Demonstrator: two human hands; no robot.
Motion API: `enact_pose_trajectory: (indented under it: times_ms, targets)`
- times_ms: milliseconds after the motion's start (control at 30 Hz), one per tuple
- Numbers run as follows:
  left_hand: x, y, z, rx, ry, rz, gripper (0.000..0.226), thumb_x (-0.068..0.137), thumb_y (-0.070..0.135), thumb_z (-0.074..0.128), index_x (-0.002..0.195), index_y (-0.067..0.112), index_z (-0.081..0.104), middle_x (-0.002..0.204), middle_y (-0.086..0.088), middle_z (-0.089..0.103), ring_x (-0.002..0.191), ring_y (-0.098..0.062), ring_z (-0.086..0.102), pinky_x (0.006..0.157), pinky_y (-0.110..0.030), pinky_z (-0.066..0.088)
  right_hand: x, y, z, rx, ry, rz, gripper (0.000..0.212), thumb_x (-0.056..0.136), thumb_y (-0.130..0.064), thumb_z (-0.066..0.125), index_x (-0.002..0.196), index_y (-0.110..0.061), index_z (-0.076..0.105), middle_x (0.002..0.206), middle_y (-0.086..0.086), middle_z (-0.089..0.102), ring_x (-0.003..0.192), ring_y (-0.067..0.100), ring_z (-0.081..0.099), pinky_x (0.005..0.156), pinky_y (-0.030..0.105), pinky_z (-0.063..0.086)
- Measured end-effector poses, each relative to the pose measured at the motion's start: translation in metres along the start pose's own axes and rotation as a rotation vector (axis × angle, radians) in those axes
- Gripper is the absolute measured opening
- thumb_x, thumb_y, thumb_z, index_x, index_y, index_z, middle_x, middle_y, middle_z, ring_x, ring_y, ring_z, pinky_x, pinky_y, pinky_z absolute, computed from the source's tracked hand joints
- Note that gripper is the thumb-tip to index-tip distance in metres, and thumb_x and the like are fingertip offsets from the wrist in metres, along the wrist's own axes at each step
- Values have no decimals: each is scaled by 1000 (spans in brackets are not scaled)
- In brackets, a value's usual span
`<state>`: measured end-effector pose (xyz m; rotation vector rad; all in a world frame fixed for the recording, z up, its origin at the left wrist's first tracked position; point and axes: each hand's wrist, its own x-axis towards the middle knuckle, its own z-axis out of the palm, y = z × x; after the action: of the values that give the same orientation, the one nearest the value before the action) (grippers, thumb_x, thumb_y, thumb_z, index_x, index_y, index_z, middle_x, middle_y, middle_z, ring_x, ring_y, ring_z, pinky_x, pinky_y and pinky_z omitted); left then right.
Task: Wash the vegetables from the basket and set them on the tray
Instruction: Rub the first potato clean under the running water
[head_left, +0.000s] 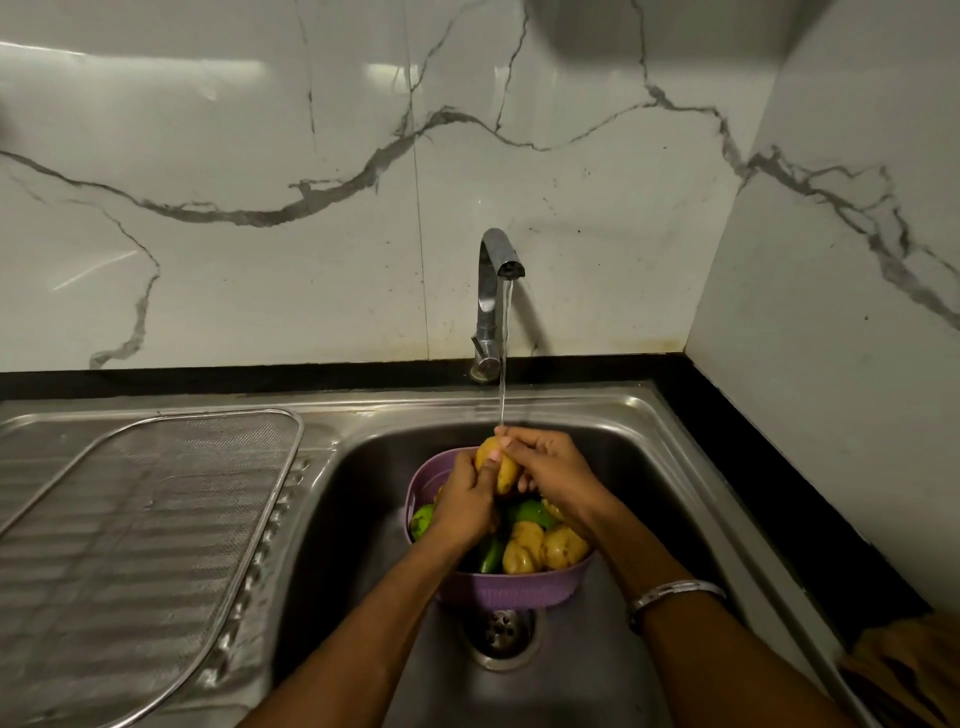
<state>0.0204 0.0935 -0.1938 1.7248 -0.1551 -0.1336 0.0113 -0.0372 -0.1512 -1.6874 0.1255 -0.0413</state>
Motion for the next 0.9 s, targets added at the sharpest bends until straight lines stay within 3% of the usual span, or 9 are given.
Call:
enact_pose_trajectory:
  times_ms: [100,200,267,333,433,533,733,900]
  targets:
    - [-4,7,-1,-51,-16,-7,30,106,41,42,111,13,52,78,-6,61,50,-11,52,48,-28,43,-3,-2,1,-8,-17,38,34,104,-12,54,137,-11,60,72,0,65,54,5,49,51,13,46]
    - [-7,8,-1,-57,-81,-18,28,107,36,42,117,12,50,84,-9,68,48,-15,56,47,-26,46,-7,2,9,-96,113,-37,27,104,-16,55,126,-13,70,91,-2,73,70,3,60,64,16,51]
    - [-7,7,0,-35,-86,-16,31,106,37,45,119,9,48,80,-8,69,52,-16,61,50,-27,48,-8,5,12,-96,228,-89,20,101,-19,60,110,-15,77,91,0,77,78,10,70,74,27,60]
    - [-7,7,2,-56,-77,-19,31,106,35,46,120,8,47,79,-12,70,54,-18,64,53,-28,51,-10,0,11,-44,222,-92,17,101,-20,61,103,-17,77,74,-4,74,69,6,70,65,24,59]
    - [-4,7,3,-120,-59,-36,30,107,32,45,121,6,46,82,-17,71,56,-19,62,55,-30,51,-9,-7,4,21,79,0,22,106,-16,51,113,-19,72,47,-10,57,42,1,51,47,15,45]
    - [-2,9,2,-207,-25,-69,30,107,33,45,119,6,49,79,-10,69,54,-14,59,52,-26,48,0,-4,1,120,34,87,29,105,-15,52,127,-14,70,56,5,49,49,12,43,48,22,41]
    - [-10,11,7,-221,-93,-63,28,106,33,45,116,8,47,74,-5,69,53,-13,59,50,-23,48,-11,-8,8,235,197,58,22,98,-19,66,111,-5,76,75,6,69,41,-2,56,41,13,42]
    - [-3,9,1,-266,-16,-136,30,107,32,44,121,6,51,80,-10,64,56,-11,55,50,-24,44,-11,-11,7,154,4,102,32,104,-13,55,134,-13,63,83,2,67,48,2,59,44,17,49]
